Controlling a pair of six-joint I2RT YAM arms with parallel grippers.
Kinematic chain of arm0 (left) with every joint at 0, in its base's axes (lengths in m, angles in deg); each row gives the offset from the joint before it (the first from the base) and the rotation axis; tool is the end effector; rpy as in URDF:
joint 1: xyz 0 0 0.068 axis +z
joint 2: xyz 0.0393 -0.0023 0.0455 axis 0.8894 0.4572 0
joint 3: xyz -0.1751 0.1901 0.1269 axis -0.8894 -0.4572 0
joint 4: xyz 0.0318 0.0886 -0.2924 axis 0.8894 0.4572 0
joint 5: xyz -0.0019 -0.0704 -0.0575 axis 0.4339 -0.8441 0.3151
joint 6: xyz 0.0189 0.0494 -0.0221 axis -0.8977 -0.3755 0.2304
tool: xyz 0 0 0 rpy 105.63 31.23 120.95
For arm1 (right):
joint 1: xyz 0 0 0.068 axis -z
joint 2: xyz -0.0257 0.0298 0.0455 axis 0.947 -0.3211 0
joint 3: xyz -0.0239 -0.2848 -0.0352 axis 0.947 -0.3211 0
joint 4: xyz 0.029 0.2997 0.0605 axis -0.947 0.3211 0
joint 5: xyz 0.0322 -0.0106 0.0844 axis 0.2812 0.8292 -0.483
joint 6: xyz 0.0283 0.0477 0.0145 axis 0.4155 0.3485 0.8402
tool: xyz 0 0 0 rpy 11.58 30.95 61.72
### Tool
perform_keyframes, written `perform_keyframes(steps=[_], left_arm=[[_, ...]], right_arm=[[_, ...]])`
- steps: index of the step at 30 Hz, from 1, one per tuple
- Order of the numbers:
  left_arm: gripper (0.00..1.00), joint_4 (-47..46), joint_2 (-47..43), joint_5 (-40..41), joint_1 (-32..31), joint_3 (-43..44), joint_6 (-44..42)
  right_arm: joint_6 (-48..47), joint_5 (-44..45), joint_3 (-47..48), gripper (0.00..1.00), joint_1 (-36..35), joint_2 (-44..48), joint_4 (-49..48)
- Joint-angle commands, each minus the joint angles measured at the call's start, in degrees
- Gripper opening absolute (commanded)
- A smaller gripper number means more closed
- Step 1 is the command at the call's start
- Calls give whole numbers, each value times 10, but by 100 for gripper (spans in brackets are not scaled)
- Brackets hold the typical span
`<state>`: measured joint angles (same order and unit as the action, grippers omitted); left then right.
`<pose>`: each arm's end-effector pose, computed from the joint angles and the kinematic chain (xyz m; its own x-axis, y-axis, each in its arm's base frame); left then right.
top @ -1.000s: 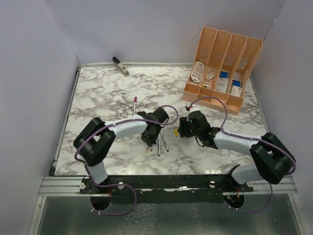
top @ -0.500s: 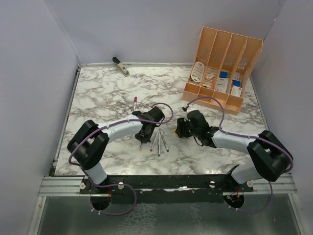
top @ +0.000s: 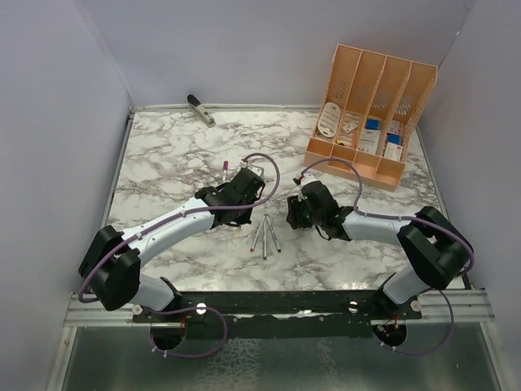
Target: Insert the pens into the pen caps
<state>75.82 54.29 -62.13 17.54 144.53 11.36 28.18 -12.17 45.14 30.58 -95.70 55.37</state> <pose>0.2404 -0.2288 0.2314 -0.7876 0.2191 -0.5759 0.2971 0.9539 -0.0434 0.2497 0.2107 0.1244 -0.7088 -0.1671 -0.6853 -0.3957 0.8985 0.1902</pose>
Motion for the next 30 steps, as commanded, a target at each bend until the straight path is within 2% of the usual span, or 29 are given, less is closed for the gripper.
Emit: perform_keyframes(steps=[1,19,24,30], left_arm=[[0,-44,-31,13,4,-19,-7],[0,-72,-90,14,19,-42,-22],[0,-73,-104,15,25,-51,-22],[0,-74,-106,10,30,-55,-22]], right_arm=[[-6,-1,23,44,-9,-14,19],[45,92,94,24,-45,-94,173],[56,99,102,24,-55,-108,209],[65,99,96,35,-65,-100,225]])
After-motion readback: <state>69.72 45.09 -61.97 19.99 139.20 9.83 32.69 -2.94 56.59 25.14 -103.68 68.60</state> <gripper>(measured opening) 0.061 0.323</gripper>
